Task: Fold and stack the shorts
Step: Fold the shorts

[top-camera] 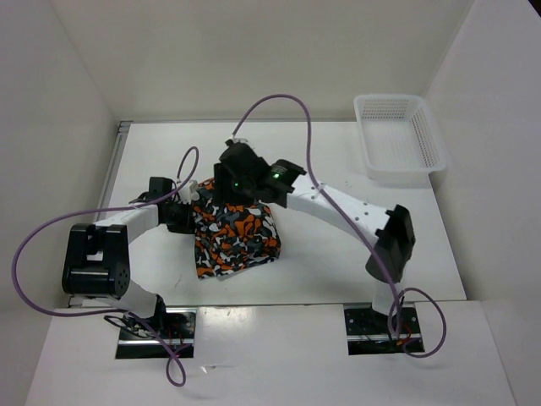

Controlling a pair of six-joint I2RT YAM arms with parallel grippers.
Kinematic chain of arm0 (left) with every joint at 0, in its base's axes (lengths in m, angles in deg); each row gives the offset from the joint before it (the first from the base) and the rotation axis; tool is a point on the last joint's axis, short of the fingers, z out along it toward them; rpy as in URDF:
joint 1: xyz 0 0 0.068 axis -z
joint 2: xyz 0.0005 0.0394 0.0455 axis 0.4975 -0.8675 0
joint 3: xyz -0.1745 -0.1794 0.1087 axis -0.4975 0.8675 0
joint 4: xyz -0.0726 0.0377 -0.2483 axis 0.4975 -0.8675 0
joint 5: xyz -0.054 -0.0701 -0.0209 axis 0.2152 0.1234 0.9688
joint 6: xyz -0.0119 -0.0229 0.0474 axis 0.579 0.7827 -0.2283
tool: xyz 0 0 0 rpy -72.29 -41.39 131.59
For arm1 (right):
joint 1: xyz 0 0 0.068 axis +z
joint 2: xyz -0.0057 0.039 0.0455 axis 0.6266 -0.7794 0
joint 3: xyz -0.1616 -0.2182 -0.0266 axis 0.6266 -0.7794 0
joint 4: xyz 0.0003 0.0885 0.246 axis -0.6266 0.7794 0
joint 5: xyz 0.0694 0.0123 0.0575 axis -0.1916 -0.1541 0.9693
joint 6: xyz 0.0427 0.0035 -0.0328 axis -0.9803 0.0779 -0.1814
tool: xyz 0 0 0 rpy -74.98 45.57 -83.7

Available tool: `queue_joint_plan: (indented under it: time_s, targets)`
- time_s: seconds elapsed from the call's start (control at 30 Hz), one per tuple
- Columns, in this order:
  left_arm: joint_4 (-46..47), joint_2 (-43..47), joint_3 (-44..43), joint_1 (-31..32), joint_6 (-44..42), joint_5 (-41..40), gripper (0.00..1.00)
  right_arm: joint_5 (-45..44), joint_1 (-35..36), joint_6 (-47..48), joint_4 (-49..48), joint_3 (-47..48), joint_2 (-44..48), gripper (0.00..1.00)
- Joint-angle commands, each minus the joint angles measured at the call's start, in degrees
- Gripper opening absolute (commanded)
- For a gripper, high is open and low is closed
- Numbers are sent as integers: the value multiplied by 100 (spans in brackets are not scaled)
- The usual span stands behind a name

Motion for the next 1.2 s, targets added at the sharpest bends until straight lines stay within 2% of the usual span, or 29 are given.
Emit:
queue_joint_plan:
  time_s: [0.0, 0.03, 0.07, 0.1, 0.17, 0.33, 0.47, 0.53, 0.57, 0.63, 0.67, 0.77, 0.83, 0.9, 0.97, 1.07, 1.17]
  targets:
    - [32, 36, 62, -19, -27, 176, 0, 529, -125, 401, -608, -98, 992, 55]
    - [32, 36, 62, -19, -27, 176, 0, 529, -125, 401, -495, -98, 1062, 47]
    - [32, 36, 62, -19, -27, 176, 0, 355, -125, 401, -494, -176, 1115, 26]
    - [32, 36, 62, -19, -27, 176, 0, 214, -125, 401, -390, -264, 1116, 16]
    - [-20, 36, 10, -19, -27, 176, 0, -102, -125, 401, -117, -370, 1003, 8]
    - [-643, 474, -350, -19, -27, -139, 0, -410, 24, 401, -10, -922, 694, 27]
    - [-1170, 1239, -684, -71, -27, -422, 12, -411, 103, 348, -64, -1144, 510, 28]
    - [-1303, 1406, -816, -71, -27, -422, 19, -411, 260, 348, -64, -1266, 457, 35]
    - [-1303, 1520, -817, -71, -27, -335, 21, -463, 331, 348, -64, -1267, 378, 50]
    - [-1303, 1522, -817, -71, -27, 33, 30, -595, 585, 348, -64, -1267, 247, 58]
    - [-1251, 1522, -817, -71, -27, 531, 30, -683, 674, 348, 6, -1267, 185, 58]
    - [-1312, 1215, -695, 69, -27, 1194, 30, -1104, 859, 287, 95, -1267, -1, 59]
    - [-1312, 1214, -545, 69, -27, 1248, 30, -1158, 859, 234, 95, -1345, -53, 59]
    - [-1373, 1493, -352, 69, -27, 1090, 30, -1341, 859, 295, 95, -1398, -53, 67]
    - [-1374, 1626, -351, -79, -27, 1090, 30, -1579, 1078, 365, 208, -1251, -202, 68]
    - [-1488, 1689, -421, -80, -27, 1029, 30, -2289, 1342, 428, 497, -908, -667, 68]
    - [-1540, 1811, -483, -133, -27, 906, 30, -2388, 1422, 401, 499, -801, -976, 68]
